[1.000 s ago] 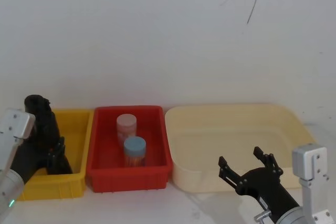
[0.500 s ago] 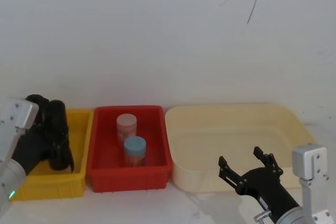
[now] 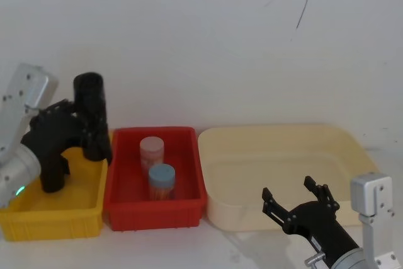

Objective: Pick up the garbage bag with the one hand and transfer it to the other hand.

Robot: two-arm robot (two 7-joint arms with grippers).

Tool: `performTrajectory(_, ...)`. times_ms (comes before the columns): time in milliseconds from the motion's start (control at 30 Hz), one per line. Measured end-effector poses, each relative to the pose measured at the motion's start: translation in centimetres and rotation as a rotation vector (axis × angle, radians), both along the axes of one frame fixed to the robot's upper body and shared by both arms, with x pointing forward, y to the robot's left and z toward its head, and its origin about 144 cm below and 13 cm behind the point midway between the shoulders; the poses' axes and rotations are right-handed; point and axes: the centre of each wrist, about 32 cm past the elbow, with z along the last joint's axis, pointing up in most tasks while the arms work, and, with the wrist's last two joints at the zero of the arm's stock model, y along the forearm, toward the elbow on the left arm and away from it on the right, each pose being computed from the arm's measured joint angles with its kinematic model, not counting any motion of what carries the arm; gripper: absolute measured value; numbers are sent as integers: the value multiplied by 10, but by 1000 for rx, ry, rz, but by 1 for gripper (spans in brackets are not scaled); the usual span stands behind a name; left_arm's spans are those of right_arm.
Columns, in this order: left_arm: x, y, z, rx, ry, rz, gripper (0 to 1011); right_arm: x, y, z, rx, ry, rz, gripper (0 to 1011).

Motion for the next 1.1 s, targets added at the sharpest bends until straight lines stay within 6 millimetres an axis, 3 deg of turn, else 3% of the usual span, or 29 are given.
performTrajectory(167, 9, -9, 20, 3, -27, -84, 382, 1, -1, 1, -2, 0, 6, 1001)
performTrajectory(400, 22, -21, 32, 6, -23, -184, 382, 5, -4, 11, -9, 10, 53, 1001)
performTrajectory(1100, 53, -43, 40, 37, 52, -507, 382, 26, -18, 54, -23, 83, 323, 1001)
